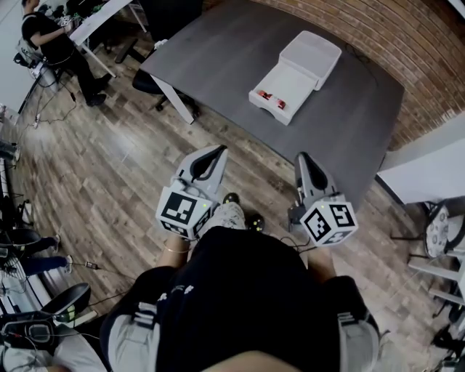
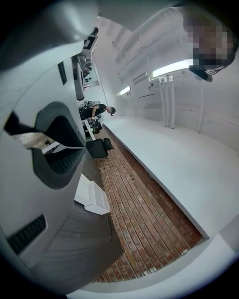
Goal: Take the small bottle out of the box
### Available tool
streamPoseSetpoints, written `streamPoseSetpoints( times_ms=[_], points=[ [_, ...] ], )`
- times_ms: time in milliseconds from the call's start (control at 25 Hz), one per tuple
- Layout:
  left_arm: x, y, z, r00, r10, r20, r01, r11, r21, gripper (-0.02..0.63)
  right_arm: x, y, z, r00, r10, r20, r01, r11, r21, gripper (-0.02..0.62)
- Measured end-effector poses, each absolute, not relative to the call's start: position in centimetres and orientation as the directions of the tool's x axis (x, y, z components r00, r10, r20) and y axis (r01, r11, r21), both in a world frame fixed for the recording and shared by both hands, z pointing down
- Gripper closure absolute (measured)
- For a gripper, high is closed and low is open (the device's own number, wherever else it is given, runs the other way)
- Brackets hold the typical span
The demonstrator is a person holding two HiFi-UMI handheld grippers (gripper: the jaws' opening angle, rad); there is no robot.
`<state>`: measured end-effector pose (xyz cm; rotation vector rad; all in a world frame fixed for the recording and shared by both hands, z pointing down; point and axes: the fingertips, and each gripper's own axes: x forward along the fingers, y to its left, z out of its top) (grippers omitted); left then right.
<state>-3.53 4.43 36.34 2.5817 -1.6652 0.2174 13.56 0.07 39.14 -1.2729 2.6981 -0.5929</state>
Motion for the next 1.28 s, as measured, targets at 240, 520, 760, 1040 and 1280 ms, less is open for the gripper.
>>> streamPoseSetpoints(
  times_ms=[240, 520, 760, 1040, 1280],
  points=[
    [-3.7, -0.3, 38.3, 0.457, -0.871, 0.180, -0.886, -0.464, 0.003, 0.601, 14.6, -2.8, 39.6, -0.585, -0.805, 0.097, -0.771, 0.516, -0.373, 0.581],
    [-3.3, -8.8, 39.6, 0.554, -0.806, 0.207, -0.818, -0.573, -0.042, 0.601, 14.8, -8.4, 39.7, -0.490, -0.864, 0.118, -0.830, 0.421, -0.365, 0.580],
    [-4.1, -16.1, 42.0, 0.590, -0.756, 0.283, -0.780, -0.624, -0.042, 0.601, 13.9, -13.9, 40.5, -0.437, -0.886, 0.158, -0.860, 0.359, -0.362, 0.578],
    [-3.9, -23.3, 44.4, 0.669, -0.650, 0.361, -0.689, -0.724, -0.026, 0.600, 12.5, -19.6, 41.6, -0.410, -0.892, 0.192, -0.875, 0.325, -0.358, 0.566],
    [-3.3, -27.3, 46.8, 0.726, -0.545, 0.418, -0.600, -0.800, -0.002, 0.591, 11.4, -21.7, 42.4, -0.404, -0.892, 0.203, -0.872, 0.309, -0.378, 0.540]
  ],
)
